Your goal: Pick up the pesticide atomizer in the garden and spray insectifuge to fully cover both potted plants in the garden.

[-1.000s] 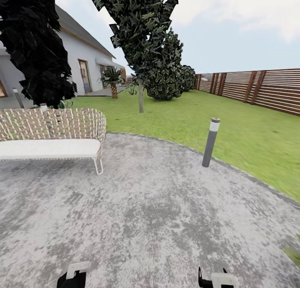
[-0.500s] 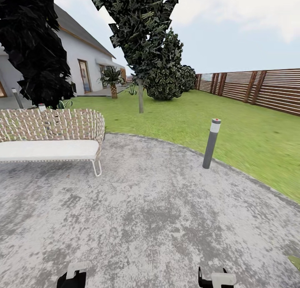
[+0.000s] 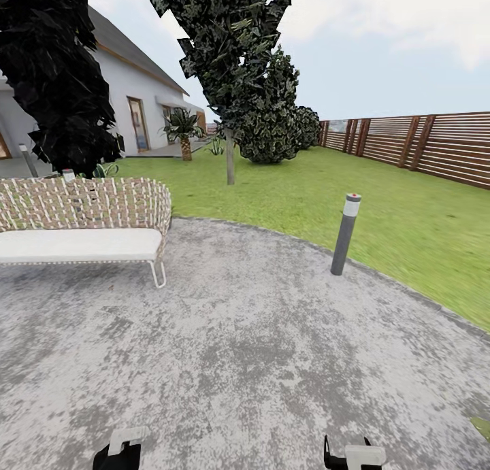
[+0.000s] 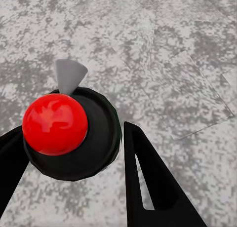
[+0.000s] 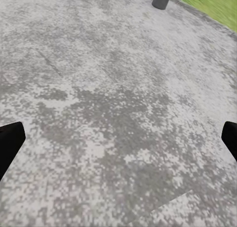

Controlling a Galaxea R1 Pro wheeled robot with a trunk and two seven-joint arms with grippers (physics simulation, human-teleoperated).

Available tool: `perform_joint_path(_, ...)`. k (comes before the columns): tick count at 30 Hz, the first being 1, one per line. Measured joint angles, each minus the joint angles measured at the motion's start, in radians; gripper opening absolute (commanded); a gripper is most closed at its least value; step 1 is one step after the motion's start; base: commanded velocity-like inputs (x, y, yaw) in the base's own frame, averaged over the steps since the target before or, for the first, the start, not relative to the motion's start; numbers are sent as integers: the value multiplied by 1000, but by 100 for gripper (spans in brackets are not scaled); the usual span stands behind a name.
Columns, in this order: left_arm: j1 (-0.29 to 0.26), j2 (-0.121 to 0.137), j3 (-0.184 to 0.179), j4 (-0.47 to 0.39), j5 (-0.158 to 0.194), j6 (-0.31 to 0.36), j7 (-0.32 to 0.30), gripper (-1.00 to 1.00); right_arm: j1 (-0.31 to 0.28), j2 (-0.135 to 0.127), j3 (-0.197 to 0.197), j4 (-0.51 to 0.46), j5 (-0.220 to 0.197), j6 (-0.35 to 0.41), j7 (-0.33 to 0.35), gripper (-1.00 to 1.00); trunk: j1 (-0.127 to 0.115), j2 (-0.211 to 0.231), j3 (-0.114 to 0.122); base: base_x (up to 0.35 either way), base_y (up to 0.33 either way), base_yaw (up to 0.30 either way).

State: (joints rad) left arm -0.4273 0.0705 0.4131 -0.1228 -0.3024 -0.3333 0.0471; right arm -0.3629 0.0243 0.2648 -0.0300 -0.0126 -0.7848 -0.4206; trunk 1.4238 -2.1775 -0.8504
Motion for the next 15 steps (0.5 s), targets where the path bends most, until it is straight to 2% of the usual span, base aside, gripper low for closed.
perform_joint_path(15,0,-1,0,0,0,0,0,-100,0,-3,1,2,3,3,1,100,0,0,0,2,0,0)
